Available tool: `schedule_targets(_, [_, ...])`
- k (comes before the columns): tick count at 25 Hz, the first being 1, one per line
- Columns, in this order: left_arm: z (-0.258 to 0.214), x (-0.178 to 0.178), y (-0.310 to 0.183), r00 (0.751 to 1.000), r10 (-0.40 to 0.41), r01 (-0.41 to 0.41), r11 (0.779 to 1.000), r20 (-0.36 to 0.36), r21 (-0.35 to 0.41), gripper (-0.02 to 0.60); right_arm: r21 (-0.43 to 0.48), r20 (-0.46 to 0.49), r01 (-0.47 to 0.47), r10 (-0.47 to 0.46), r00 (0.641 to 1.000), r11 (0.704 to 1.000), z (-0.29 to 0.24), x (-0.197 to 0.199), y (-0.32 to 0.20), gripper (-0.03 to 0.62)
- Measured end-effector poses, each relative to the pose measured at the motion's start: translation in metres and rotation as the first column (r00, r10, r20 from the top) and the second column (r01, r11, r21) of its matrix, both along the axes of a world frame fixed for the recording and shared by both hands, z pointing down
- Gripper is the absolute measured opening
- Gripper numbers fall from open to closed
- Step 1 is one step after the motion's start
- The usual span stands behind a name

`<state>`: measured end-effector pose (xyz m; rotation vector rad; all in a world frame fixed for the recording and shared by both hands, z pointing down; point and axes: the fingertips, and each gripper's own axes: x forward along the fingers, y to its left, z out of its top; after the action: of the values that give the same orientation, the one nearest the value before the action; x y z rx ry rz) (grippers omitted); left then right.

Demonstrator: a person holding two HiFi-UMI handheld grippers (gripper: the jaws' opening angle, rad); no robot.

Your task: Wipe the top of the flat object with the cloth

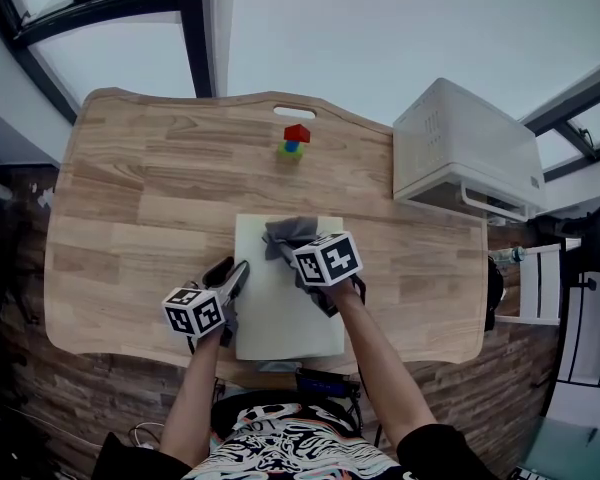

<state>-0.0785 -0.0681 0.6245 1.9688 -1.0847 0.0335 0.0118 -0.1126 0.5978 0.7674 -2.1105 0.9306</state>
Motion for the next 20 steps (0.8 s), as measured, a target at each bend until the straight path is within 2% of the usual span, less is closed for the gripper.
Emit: schedule_targets(20, [0.001, -0.001, 0.000, 1.000, -0.003, 0.003, 1.000, 0.001, -0.004, 0.207, -0.087, 0.049, 0.125, -0.121, 0.991, 0.988, 0.006, -0.018, 0.095, 0.009])
